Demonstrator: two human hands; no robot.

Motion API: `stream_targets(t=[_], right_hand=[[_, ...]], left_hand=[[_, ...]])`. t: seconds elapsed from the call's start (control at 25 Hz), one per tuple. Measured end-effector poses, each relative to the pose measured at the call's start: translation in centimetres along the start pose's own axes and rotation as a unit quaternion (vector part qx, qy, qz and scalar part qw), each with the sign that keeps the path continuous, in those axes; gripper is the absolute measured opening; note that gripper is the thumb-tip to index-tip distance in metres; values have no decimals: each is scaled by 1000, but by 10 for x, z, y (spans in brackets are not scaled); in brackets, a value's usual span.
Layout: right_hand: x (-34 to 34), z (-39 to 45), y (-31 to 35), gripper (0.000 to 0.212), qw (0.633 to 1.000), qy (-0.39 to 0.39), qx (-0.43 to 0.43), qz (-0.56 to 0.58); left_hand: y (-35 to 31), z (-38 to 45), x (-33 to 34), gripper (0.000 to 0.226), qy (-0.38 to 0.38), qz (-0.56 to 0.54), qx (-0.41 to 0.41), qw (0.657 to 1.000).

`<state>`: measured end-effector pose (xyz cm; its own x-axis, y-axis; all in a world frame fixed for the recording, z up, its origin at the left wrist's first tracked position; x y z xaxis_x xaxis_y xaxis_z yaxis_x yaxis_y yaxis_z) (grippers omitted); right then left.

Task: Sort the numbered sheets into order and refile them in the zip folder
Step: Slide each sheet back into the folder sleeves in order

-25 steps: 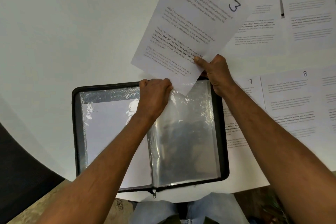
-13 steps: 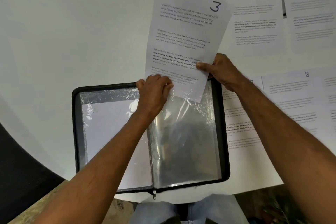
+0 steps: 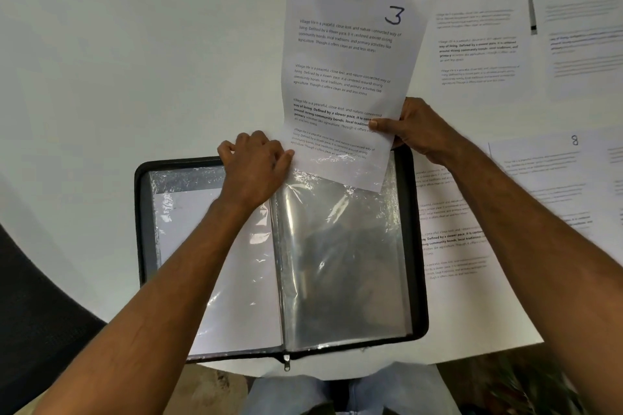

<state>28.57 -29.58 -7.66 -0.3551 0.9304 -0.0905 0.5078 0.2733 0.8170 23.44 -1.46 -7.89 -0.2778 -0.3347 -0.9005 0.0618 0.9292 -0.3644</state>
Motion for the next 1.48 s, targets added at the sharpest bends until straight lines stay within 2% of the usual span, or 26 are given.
stream_targets(t=[0.2,0.28,0.4,0.48,0.56,0.68,0.76,0.96,1.08,1.24,1.32,1.48], right_hand=[[-3,1,2,42,1000,6,4,-17],[-5,2,4,40,999,12,8,-31],[-5,3,6,39,999,23,14,-46],[-5,3,8,38,998,29,15,-55],[-4,4,9,36,997,31,16,-63],[-2,5,9,32,998,24,10,-58],[-1,6,7,35,998,17,5,-52],[4,9,-5,38,993,59,30,-102],[9,10,-10,39,987,89,46,-123],[14,10,-13,41,977,115,71,-166],[12,12,-10,44,984,72,64,-152],[6,16,-4,40,997,-21,25,-69]], left_hand=[[14,5,1,16,14,-14,-40,999],[17,10,3,17,26,-99,-70,992],[24,17,5,29,25,-324,-151,934],[25,21,7,25,41,-404,-180,896],[23,24,8,12,61,-420,-180,887],[23,23,7,18,91,-407,-180,891],[25,23,9,14,108,-437,-184,874],[24,25,8,10,67,-516,-226,823],[22,25,9,11,51,-538,-244,805],[27,25,13,12,30,-533,-251,807],[28,24,13,12,34,-523,-241,817],[24,23,12,27,62,-447,-214,866]])
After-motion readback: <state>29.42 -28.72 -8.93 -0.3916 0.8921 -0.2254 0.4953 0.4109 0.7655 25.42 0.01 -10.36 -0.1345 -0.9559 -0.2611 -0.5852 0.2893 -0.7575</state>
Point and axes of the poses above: each hand's wrist, its own z-axis towards the middle knuckle, its own x-axis out of the palm, y = z × x, the point moved 7 cm from there along z, towards the middle knuckle, and after that the axes turned 3 degrees about x, right-handed, at the moved point
